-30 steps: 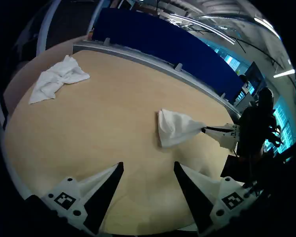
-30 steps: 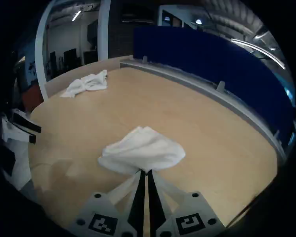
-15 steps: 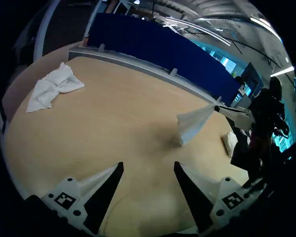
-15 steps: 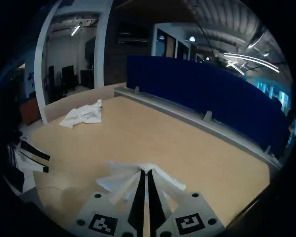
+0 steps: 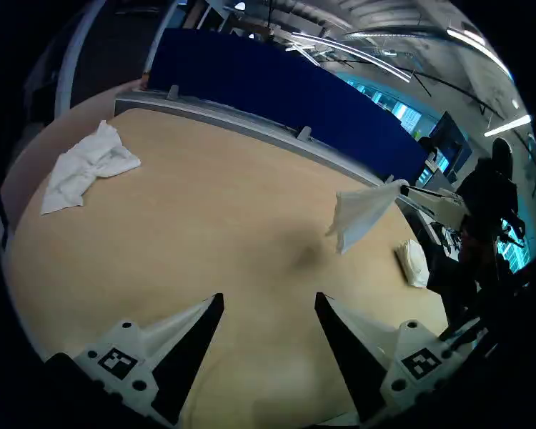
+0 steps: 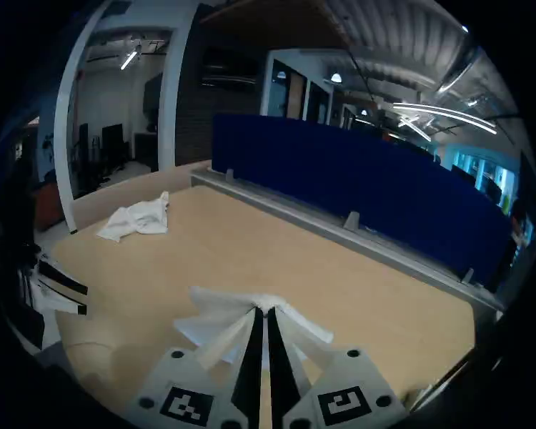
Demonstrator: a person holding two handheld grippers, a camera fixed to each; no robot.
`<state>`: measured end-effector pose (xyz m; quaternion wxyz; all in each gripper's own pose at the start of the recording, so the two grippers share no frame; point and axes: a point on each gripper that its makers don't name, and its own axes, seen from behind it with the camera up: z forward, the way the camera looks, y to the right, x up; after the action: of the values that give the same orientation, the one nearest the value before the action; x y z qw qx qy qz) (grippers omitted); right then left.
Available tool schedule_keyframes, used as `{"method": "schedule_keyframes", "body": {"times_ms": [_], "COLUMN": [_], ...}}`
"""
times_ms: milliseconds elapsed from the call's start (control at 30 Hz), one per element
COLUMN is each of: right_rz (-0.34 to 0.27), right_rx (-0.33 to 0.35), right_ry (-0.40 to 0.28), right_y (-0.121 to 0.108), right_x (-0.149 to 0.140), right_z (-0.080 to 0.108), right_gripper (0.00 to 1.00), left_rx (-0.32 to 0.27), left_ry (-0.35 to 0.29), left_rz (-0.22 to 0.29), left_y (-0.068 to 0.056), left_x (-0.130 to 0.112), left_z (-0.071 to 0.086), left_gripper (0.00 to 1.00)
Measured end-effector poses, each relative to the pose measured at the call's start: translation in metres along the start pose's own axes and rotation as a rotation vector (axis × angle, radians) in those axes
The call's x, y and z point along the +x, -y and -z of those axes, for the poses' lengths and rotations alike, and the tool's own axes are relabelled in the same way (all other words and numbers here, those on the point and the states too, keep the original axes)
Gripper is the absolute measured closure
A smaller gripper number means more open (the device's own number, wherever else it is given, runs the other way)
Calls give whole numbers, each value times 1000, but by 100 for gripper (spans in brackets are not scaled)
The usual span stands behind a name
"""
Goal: Fold towel
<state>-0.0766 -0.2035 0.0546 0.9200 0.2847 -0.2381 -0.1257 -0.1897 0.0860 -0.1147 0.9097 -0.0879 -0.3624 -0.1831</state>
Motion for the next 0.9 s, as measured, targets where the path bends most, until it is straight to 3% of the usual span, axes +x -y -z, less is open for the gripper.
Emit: {"method": "schedule_keyframes", "body": {"times_ms": [433,900], "right_rz": [-9,-26], "right_rx": [-35,-116], "right_ry": [18,59], "right_y": [-56,-159], "right_x": [-7,-31], "right_z": [27,63], "right_gripper": [96,96], "left_rx": [3,13], "left_ry": [-1,4], "left_rz": [-6,1], "left_y": [-7,-17], "left_x": [4,4], "left_z": [-3,-9], "left_gripper": [5,5]}}
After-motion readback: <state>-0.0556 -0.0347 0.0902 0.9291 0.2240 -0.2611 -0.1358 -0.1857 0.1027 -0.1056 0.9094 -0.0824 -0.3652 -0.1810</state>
